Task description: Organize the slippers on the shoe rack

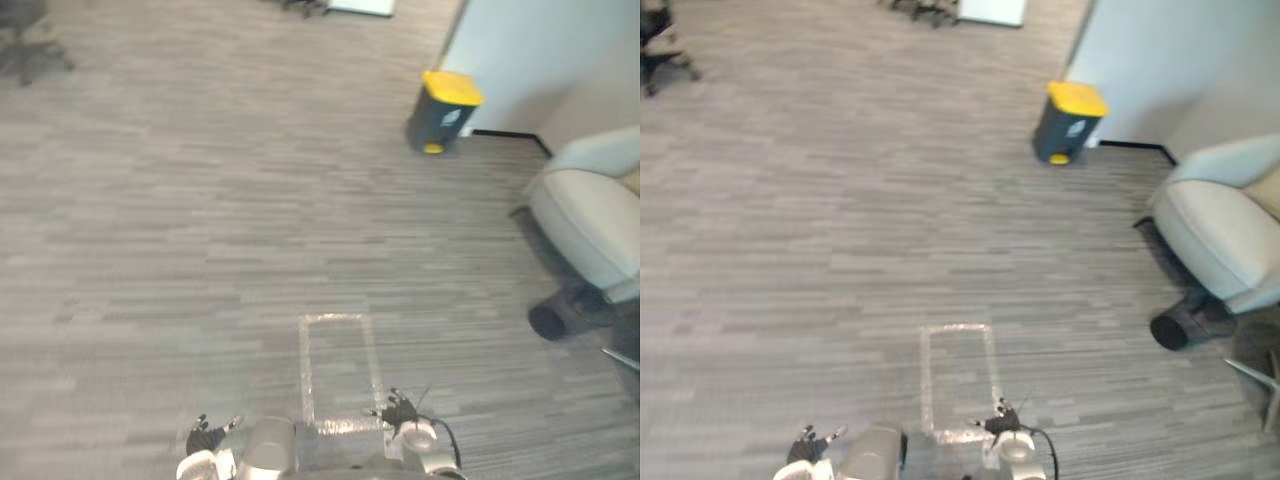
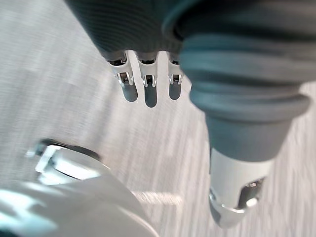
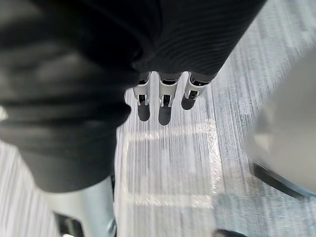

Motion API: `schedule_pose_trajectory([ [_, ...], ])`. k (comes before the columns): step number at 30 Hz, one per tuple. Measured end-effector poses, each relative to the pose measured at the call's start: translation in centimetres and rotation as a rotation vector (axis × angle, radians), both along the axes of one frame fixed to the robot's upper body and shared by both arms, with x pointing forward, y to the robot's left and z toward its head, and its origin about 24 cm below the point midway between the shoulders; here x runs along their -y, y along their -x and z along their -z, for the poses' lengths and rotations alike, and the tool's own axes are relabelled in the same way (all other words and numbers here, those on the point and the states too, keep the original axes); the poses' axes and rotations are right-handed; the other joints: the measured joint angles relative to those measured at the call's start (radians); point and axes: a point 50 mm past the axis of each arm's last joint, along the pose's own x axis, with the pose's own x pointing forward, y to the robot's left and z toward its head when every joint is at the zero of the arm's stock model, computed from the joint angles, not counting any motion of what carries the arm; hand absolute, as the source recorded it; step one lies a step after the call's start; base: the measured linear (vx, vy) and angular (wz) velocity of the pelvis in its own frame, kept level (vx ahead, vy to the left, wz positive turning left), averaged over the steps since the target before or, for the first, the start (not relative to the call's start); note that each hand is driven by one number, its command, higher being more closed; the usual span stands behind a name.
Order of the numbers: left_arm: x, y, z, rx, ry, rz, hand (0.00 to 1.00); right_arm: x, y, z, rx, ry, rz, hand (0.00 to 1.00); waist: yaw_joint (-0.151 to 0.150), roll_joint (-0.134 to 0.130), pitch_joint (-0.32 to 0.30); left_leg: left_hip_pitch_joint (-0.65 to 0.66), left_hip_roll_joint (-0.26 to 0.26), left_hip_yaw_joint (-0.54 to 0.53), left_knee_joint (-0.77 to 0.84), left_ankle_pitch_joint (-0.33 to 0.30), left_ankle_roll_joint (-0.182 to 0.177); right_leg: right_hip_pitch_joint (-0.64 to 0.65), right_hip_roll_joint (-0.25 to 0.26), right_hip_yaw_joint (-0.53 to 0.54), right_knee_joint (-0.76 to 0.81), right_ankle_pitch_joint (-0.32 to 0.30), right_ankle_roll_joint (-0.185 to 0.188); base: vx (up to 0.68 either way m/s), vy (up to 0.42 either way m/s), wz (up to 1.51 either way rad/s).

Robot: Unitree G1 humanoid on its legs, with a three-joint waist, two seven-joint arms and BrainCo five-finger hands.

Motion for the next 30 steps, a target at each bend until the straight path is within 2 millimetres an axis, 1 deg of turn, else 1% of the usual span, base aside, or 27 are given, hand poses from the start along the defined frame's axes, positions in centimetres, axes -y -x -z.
schedule_pose_trajectory([
  [1,-0.1,0.1,0.1,-0.009,0.0,0.003,0.0,0.1,-0.1,0.0,0.0,0.003,-0.007,0.0,-0.002,0.0,0.0,0.041,0.025,0.038,-0.036,-0.005,-0.005,-0.019,0.018,-0.035,-0.091,0.002,0.005,0.22,0.08,-0.9],
  [2,-0.1,0.2,0.1,-0.012,0.001,0.004,0.0,0.1,-0.2,0.0,0.002,0.006,-0.012,0.0,-0.004,0.0,0.0,0.05,0.032,0.049,-0.048,-0.006,-0.007,-0.027,0.025,-0.041,-0.122,0.006,0.007,0.27,0.046,-0.91],
  [3,-0.2,0.3,0.2,-0.022,0.001,0.011,0.0,0.2,-0.5,-0.1,0.003,0.018,-0.031,0.0,-0.01,0.0,0.0,0.08,0.049,0.082,-0.082,-0.004,-0.016,-0.061,0.049,-0.066,-0.22,0.034,0.008,0.23,0.028,-0.72],
  [4,-0.2,0.4,0.3,-0.03,-0.001,0.021,0.0,0.1,-0.7,-0.1,0.0,0.022,-0.047,0.0,-0.011,-0.001,0.001,0.097,0.058,0.105,-0.102,0.0,-0.023,-0.078,0.062,-0.071,-0.278,0.068,0.005,0.29,0.017,-0.85],
  [5,-0.4,0.6,0.4,-0.045,-0.004,0.041,0.0,-0.1,-0.9,-0.1,-0.001,0.023,-0.062,0.0,-0.017,-0.003,0.002,0.122,0.06,0.128,-0.131,0.003,-0.029,-0.095,0.081,-0.074,-0.368,0.126,0.0,0.44,-0.073,-0.54],
  [6,-0.8,0.9,0.4,-0.061,-0.009,0.07,0.0,-0.2,-0.9,-0.1,-0.001,0.017,-0.068,0.0,-0.038,-0.023,0.0,0.175,0.036,0.137,-0.173,0.0,-0.048,-0.084,0.087,-0.055,-0.498,0.238,-0.007,0.52,-0.154,-0.16],
  [7,-1.1,1.0,0.3,-0.067,-0.02,0.087,0.0,0.0,-0.4,0.1,-0.014,0.013,-0.056,0.0,-0.047,-0.041,-0.008,0.21,0.019,0.129,-0.191,-0.026,-0.08,-0.073,0.076,-0.037,-0.504,0.32,-0.067,0.49,-0.204,0.15],
  [8,-0.9,0.8,0.4,-0.067,-0.018,0.092,0.0,0.4,-0.3,0.2,-0.017,0.016,-0.041,0.0,-0.051,-0.028,-0.009,0.229,0.04,0.123,-0.19,-0.039,-0.093,-0.071,0.089,-0.043,-0.479,0.307,-0.092,0.36,-0.204,0.26],
  [9,-0.6,1.2,0.4,-0.068,-0.012,0.096,0.0,0.5,0.2,0.3,-0.028,0.012,-0.019,0.0,-0.051,-0.005,-0.04,0.231,0.073,0.115,-0.158,-0.048,-0.112,-0.071,0.12,-0.065,-0.457,0.249,-0.076,0.43,-0.234,0.07],
  [10,-0.2,1.0,0.4,-0.056,0.0,0.092,0.0,0.4,0.2,0.3,-0.03,0.01,-0.021,0.0,-0.048,0.002,-0.042,0.134,0.121,0.05,0.079,-0.032,-0.084,-0.051,0.156,-0.063,-0.455,0.216,-0.096,0.42,-0.233,-0.18],
  [11,-0.1,1.2,0.4,-0.046,0.008,0.074,0.0,0.5,0.2,0.3,-0.029,0.012,-0.018,0.0,-0.046,0.02,-0.042,0.063,0.151,-0.003,0.248,0.007,-0.027,-0.022,0.19,-0.047,-0.471,0.209,-0.11,0.37,-0.187,-0.37],
  [12,0.2,1.3,0.5,-0.048,0.018,0.065,0.0,0.4,0.1,0.2,-0.023,0.01,-0.018,0.0,-0.043,0.029,-0.038,0.017,0.17,-0.026,0.35,0.035,0.001,-0.001,0.212,-0.029,-0.483,0.207,-0.127,0.3,-0.103,-0.71],
  [13,0.8,1.5,0.6,-0.055,0.039,0.057,0.0,0.6,0.0,0.2,-0.017,0.016,-0.016,0.0,-0.037,0.051,-0.027,-0.039,0.188,-0.057,0.489,0.042,-0.007,0.025,0.243,0.003,-0.487,0.193,-0.144,0.36,-0.055,-1.0],
  [14,0.7,1.5,0.6,-0.051,0.036,0.056,0.0,0.5,-0.3,0.1,-0.013,0.014,-0.016,0.0,-0.031,0.047,-0.018,-0.097,0.17,-0.082,0.553,0.016,-0.041,0.051,0.256,0.05,-0.489,0.169,-0.168,0.34,-0.021,-1.06],
  [15,0.9,1.3,0.6,-0.046,0.038,0.061,0.0,0.4,-0.3,0.1,-0.015,0.011,-0.014,0.0,-0.03,0.041,-0.015,-0.115,0.154,-0.09,0.544,0.008,-0.049,0.063,0.255,0.063,-0.491,0.173,-0.16,0.36,-0.013,-0.96],
  [16,0.7,0.9,0.4,-0.031,0.03,0.063,0.0,0.3,-0.4,0.1,-0.013,0.008,-0.009,0.0,-0.03,0.034,-0.007,-0.136,0.129,-0.096,0.499,-0.007,-0.056,0.088,0.254,0.093,-0.502,0.174,-0.158,0.37,0.005,-0.81],
  [17,0.6,0.8,0.3,-0.025,0.027,0.063,0.0,0.3,-0.4,0.1,-0.012,0.007,-0.003,0.0,-0.03,0.029,-0.004,-0.144,0.104,-0.101,0.413,-0.022,-0.062,0.109,0.252,0.129,-0.516,0.174,-0.157,0.42,0.055,-1.04],
  [18,0.6,0.6,0.2,-0.021,0.024,0.063,0.0,0.4,-0.6,0.0,-0.007,0.004,0.018,0.0,-0.027,0.027,-0.003,-0.153,0.055,-0.134,0.25,-0.025,-0.068,0.127,0.244,0.173,-0.528,0.176,-0.148,0.33,0.1,-0.97],
  [19,0.7,0.5,0.2,-0.017,0.025,0.062,0.0,0.5,-0.6,0.0,-0.004,0.002,0.033,0.0,-0.027,0.027,-0.004,-0.153,0.027,-0.167,0.17,-0.023,-0.069,0.129,0.24,0.194,-0.529,0.175,-0.145,0.3,0.165,-0.97],
  [20,0.9,0.2,0.1,-0.008,0.027,0.063,0.0,0.6,-0.8,-0.1,-0.001,-0.003,0.06,0.0,-0.022,0.03,-0.003,-0.148,-0.019,-0.253,0.046,-0.013,-0.074,0.129,0.233,0.226,-0.528,0.17,-0.132,0.3,0.269,-1.13],
  [21,1.0,0.2,0.2,-0.006,0.028,0.054,0.0,0.6,-0.8,-0.1,0.0,0.002,0.059,0.0,-0.008,0.034,-0.004,-0.137,-0.101,-0.419,-0.063,0.066,-0.08,0.119,0.218,0.295,-0.498,0.148,-0.101,0.24,0.236,-1.01],
  [22,1.1,0.0,0.1,-0.003,0.029,0.055,0.0,0.6,-0.8,-0.1,0.0,0.003,0.061,0.0,-0.005,0.035,-0.003,-0.132,-0.111,-0.437,-0.071,0.078,-0.08,0.119,0.217,0.302,-0.492,0.144,-0.095,0.21,0.245,-0.99],
  [23,1.3,-0.2,0.1,0.002,0.032,0.054,0.0,0.6,-0.7,-0.1,-0.003,0.003,0.061,0.0,0.003,0.04,-0.004,-0.098,-0.144,-0.484,-0.085,0.139,-0.089,0.119,0.214,0.336,-0.471,0.131,-0.079,0.14,0.193,-0.76],
  [24,1.1,-0.2,0.2,0.002,0.027,0.055,0.0,0.7,-0.6,-0.1,-0.005,0.006,0.057,0.0,0.009,0.034,0.0,-0.08,-0.141,-0.419,-0.073,0.131,-0.073,0.121,0.196,0.368,-0.437,0.112,-0.05,0.17,0.241,-0.87],
  [25,1.1,-0.1,0.2,0.002,0.026,0.054,0.0,0.9,-0.3,0.1,-0.013,0.006,0.066,0.0,0.01,0.031,-0.002,-0.072,-0.143,-0.394,-0.069,0.122,-0.062,0.119,0.188,0.379,-0.425,0.107,-0.043,0.15,0.247,-0.87],
  [28,1.1,0.0,0.2,-0.001,0.025,0.054,0.0,0.8,-0.2,0.1,-0.011,0.007,0.063,0.0,0.01,0.027,-0.007,-0.048,-0.143,-0.295,-0.053,0.084,-0.022,0.119,0.165,0.419,-0.429,0.101,-0.024,0.11,0.234,-0.85],
  [30,1.0,0.0,0.3,-0.01,0.025,0.057,0.0,0.9,0.5,0.3,-0.029,0.007,0.068,0.0,0.009,0.025,-0.01,-0.047,-0.14,-0.261,-0.054,0.074,-0.011,0.114,0.16,0.446,-0.444,0.107,-0.013,0.07,0.168,-0.69],
])
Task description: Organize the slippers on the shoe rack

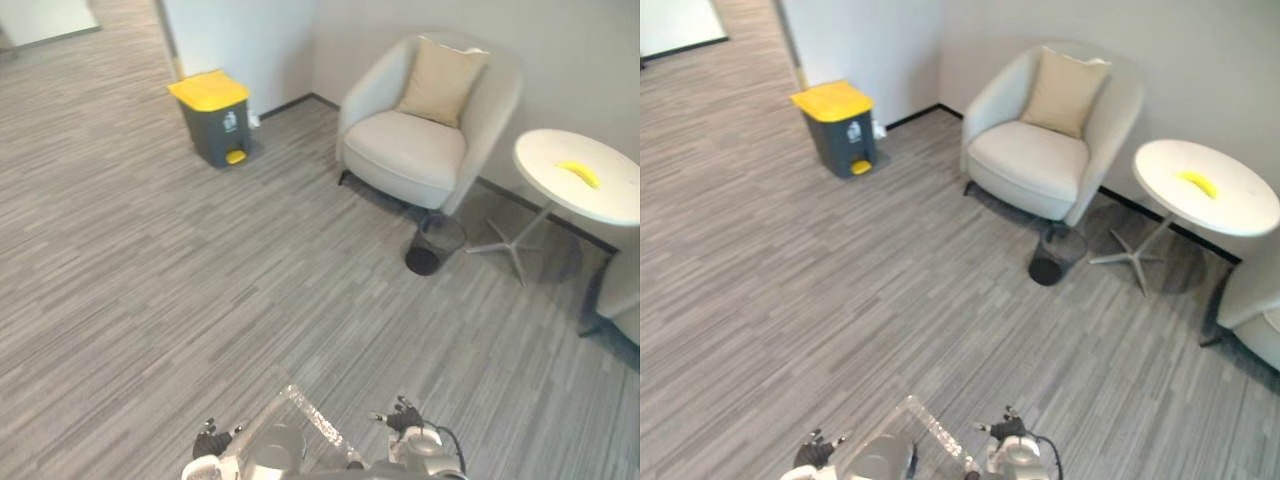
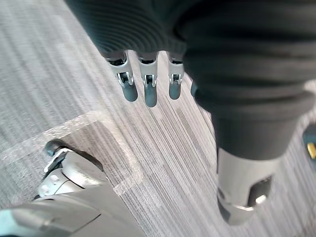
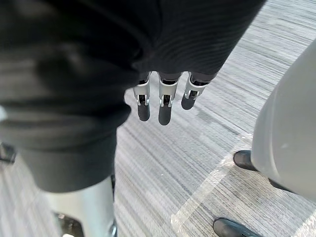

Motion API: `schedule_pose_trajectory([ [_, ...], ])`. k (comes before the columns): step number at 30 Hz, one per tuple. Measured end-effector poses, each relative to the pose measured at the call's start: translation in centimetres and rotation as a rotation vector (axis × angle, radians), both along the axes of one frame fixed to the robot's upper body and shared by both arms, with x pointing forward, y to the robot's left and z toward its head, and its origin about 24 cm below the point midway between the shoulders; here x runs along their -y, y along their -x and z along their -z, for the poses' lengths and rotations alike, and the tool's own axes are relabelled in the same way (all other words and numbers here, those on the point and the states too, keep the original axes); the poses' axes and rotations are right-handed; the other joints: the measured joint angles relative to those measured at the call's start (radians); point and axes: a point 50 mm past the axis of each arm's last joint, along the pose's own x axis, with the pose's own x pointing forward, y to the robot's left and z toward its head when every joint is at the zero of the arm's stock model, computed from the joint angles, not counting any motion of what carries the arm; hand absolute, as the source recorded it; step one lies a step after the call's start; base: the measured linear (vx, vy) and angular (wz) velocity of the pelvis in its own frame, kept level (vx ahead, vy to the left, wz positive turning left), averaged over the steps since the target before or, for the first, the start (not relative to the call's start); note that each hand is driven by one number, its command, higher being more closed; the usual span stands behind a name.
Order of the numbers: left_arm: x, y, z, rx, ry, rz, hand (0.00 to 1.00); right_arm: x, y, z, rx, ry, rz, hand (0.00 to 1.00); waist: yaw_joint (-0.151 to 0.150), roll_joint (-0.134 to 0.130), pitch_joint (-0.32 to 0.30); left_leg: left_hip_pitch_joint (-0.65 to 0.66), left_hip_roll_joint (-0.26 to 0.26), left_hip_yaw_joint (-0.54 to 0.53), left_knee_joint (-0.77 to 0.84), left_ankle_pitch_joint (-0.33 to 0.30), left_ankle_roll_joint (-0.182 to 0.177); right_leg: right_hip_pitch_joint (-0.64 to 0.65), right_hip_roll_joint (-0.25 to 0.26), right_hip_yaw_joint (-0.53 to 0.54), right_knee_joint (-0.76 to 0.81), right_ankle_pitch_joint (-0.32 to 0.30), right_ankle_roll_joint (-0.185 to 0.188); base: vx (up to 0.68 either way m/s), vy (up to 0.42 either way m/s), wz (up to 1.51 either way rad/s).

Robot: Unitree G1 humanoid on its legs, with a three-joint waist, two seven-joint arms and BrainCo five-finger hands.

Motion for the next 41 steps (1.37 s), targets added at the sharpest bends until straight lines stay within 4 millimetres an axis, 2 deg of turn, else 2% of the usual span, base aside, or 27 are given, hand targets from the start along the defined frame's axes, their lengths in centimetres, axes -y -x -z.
schedule_pose_trajectory([
  [3,-0.1,0.0,0.1,-0.009,-0.002,0.003,0.0,0.2,0.5,0.1,-0.002,0.002,0.012,0.0,-0.002,-0.006,-0.008,0.004,0.016,0.074,-0.017,-0.006,0.01,-0.031,-0.002,0.044,-0.002,0.012,0.019,0.04,0.1,-0.71],
  [4,-0.1,0.0,0.1,-0.013,-0.001,0.004,0.0,0.2,0.6,0.1,-0.003,0.003,0.014,0.0,-0.002,-0.007,-0.009,0.022,0.03,0.112,-0.038,-0.004,0.013,-0.046,-0.008,0.021,-0.005,0.026,0.029,0.01,0.042,-0.81],
  [5,-0.1,0.0,0.1,-0.014,-0.001,0.002,0.0,0.2,0.6,0.1,-0.003,0.002,0.013,0.0,-0.002,-0.006,-0.01,0.033,0.04,0.135,-0.051,-0.001,0.016,-0.045,-0.017,-0.017,-0.005,0.03,0.023,0.0,0.035,-1.07],
  [7,-0.2,0.2,0.2,-0.02,-0.005,0.002,0.0,0.3,0.9,0.2,-0.012,0.0,0.011,0.0,0.0,-0.004,-0.017,0.088,0.072,0.236,-0.099,0.002,0.015,-0.038,-0.114,-0.318,0.036,0.022,0.002,0.02,0.001,-1.24],
  [8,-0.3,0.3,0.2,-0.023,-0.005,0.003,0.0,0.3,1.0,0.2,-0.016,0.001,0.014,0.0,-0.001,-0.004,-0.024,0.091,0.081,0.253,-0.103,0.002,0.015,-0.034,-0.135,-0.383,0.039,0.022,0.001,0.1,-0.051,-1.13],
  [9,-0.4,0.6,0.2,-0.03,-0.008,0.002,0.0,0.5,1.2,0.3,-0.019,0.003,0.02,0.0,-0.001,-0.013,-0.036,0.108,0.098,0.289,-0.109,0.001,0.014,-0.022,-0.176,-0.519,0.033,0.025,-0.001,0.1,-0.074,-0.92],
  [10,-0.5,0.7,0.3,-0.035,-0.009,0.002,0.0,0.5,1.4,0.3,-0.023,0.002,0.029,0.0,-0.001,-0.015,-0.04,0.113,0.109,0.31,-0.107,0.0,0.009,-0.021,-0.186,-0.586,0.028,0.036,0.01,0.11,-0.164,-0.99],
  [11,-0.6,0.7,0.3,-0.04,-0.011,0.012,0.0,0.9,1.3,0.3,-0.017,0.008,0.049,0.0,-0.005,-0.015,-0.04,0.127,0.12,0.309,-0.115,0.009,-0.006,-0.007,-0.17,-0.615,0.012,0.053,0.006,0.05,-0.15,-0.67],
  [15,-0.1,0.6,0.5,-0.055,-0.004,0.046,0.0,2.2,1.5,0.3,-0.024,0.046,0.073,0.0,-0.024,-0.006,-0.041,0.181,0.131,0.289,-0.188,0.029,-0.039,0.032,-0.111,-0.578,-0.07,0.079,-0.011,0.0,-0.121,-0.33],
  [17,0.1,0.8,0.6,-0.059,0.001,0.05,0.0,2.6,1.8,0.5,-0.041,0.056,0.073,0.0,-0.025,0.002,-0.049,0.208,0.137,0.299,-0.238,0.042,-0.06,0.051,-0.073,-0.545,-0.155,0.118,-0.011,-0.05,-0.05,-0.25],
  [19,0.1,0.9,0.6,-0.062,0.001,0.049,0.0,2.6,1.8,0.5,-0.042,0.055,0.075,0.0,-0.025,0.005,-0.051,0.207,0.14,0.309,-0.243,0.042,-0.059,0.06,-0.061,-0.53,-0.184,0.135,-0.013,-0.04,-0.002,-0.3],
  [21,0.1,0.9,0.6,-0.061,0.004,0.051,0.0,2.7,1.8,0.4,-0.041,0.056,0.075,0.0,-0.025,0.009,-0.049,0.199,0.156,0.329,-0.219,0.026,-0.071,0.065,-0.044,-0.506,-0.21,0.154,-0.018,-0.01,0.008,-0.34],
  [24,0.3,0.6,0.6,-0.053,0.01,0.051,0.0,3.0,1.6,0.4,-0.031,0.061,0.087,0.0,-0.018,0.027,-0.036,0.16,0.19,0.325,-0.082,-0.026,-0.072,0.053,-0.018,-0.472,-0.205,0.152,-0.023,-0.02,0.071,-0.34],
  [25,0.3,0.4,0.5,-0.046,0.008,0.051,0.0,2.9,1.7,0.4,-0.036,0.057,0.094,0.0,-0.006,0.028,-0.033,0.125,0.185,0.281,-0.022,-0.023,-0.066,0.044,-0.017,-0.44,-0.191,0.149,-0.027,-0.03,0.075,-0.57],
  [27,0.3,0.2,0.5,-0.041,0.008,0.052,0.0,2.8,1.3,0.3,-0.027,0.056,0.09,0.0,-0.003,0.025,-0.023,0.1,0.16,0.187,0.037,-0.019,-0.053,0.04,-0.023,-0.404,-0.18,0.15,-0.031,-0.02,0.042,-0.57],
  [28,0.5,0.1,0.4,-0.037,0.013,0.052,0.0,2.8,1.1,0.2,-0.024,0.055,0.087,0.0,-0.001,0.024,-0.012,0.1,0.131,0.119,0.022,-0.037,-0.02,0.032,-0.033,-0.381,-0.177,0.147,-0.032,-0.04,0.08,-0.49],
  [29,0.9,0.0,0.5,-0.034,0.021,0.05,0.0,3.1,1.1,0.2,-0.023,0.063,0.089,0.0,-0.001,0.036,-0.016,0.102,0.12,0.086,-0.016,-0.042,-0.011,0.023,-0.031,-0.374,-0.172,0.15,-0.027,-0.07,0.122,-0.49],
  [30,1.3,-0.1,0.5,-0.029,0.033,0.048,0.0,3.4,1.3,0.3,-0.031,0.071,0.093,0.0,-0.002,0.059,-0.032,0.116,0.119,0.064,-0.081,-0.054,-0.044,0.005,-0.022,-0.362,-0.172,0.155,-0.008,-0.06,0.103,-0.41],
  [31,1.0,0.0,0.5,-0.03,0.026,0.045,0.0,3.4,1.2,0.2,-0.026,0.071,0.093,0.0,-0.002,0.047,-0.03,0.127,0.108,0.086,-0.124,-0.036,-0.036,0.003,-0.037,-0.343,-0.189,0.175,0.007,-0.04,0.109,-0.34],
  [33,0.9,-0.1,0.5,-0.028,0.023,0.04,0.0,3.1,1.4,0.3,-0.032,0.063,0.091,0.0,-0.003,0.037,-0.034,0.141,0.09,0.098,-0.155,-0.023,-0.028,0.007,-0.054,-0.337,-0.214,0.201,0.009,0.02,0.105,-0.19],
  [36,0.8,-0.1,0.5,-0.03,0.021,0.04,0.0,2.8,1.7,0.4,-0.04,0.056,0.088,0.0,-0.004,0.028,-0.049,0.183,0.063,0.105,-0.213,0.0,-0.018,0.03,-0.077,-0.337,-0.236,0.21,0.024,0.08,0.095,-0.03],
  [41,1.0,0.1,0.6,-0.038,0.027,0.039,0.0,2.7,2.3,0.6,-0.055,0.053,0.094,0.0,-0.009,0.026,-0.08,0.214,0.043,0.102,-0.234,0.003,-0.016,0.059,-0.091,-0.344,-0.257,0.208,0.04,0.1,0.058,0.04],
])
